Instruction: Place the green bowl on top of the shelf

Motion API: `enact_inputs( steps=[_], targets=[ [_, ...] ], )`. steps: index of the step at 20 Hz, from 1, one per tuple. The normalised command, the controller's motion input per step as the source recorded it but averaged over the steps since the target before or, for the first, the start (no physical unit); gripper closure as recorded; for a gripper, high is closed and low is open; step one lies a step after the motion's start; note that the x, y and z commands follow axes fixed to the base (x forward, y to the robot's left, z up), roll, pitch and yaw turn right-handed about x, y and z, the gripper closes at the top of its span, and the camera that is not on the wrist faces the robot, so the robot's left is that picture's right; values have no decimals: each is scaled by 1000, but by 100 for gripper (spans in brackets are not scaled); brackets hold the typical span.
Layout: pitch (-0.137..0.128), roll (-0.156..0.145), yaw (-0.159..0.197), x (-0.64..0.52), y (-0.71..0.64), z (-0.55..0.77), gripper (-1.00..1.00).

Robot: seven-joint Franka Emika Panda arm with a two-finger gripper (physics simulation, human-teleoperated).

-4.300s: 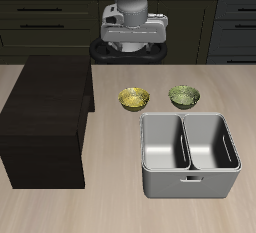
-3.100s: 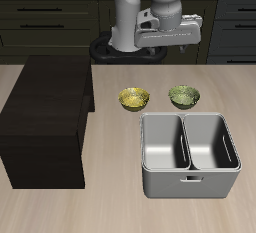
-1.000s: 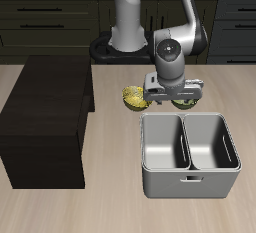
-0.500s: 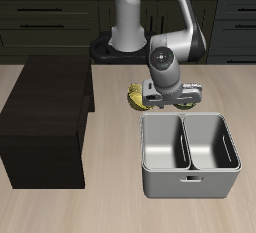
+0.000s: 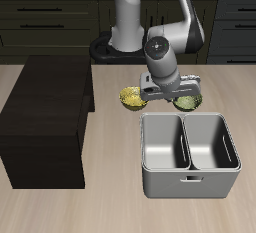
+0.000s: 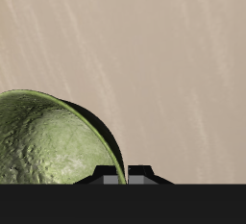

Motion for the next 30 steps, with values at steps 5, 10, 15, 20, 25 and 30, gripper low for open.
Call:
enact_inputs(
  steps=[5, 10, 15, 20, 25, 30],
  targets=[
    [-31, 4, 13, 22, -50, 168, 100],
    [-137, -50, 48, 128, -249, 759, 100],
    [-93, -21, 15, -2, -166, 580, 100],
    [-103, 17, 15, -102, -31, 643, 100],
    [-47, 5, 13, -59, -26, 374, 100],
    [-54, -12, -13, -28, -133, 459, 100]
  ],
)
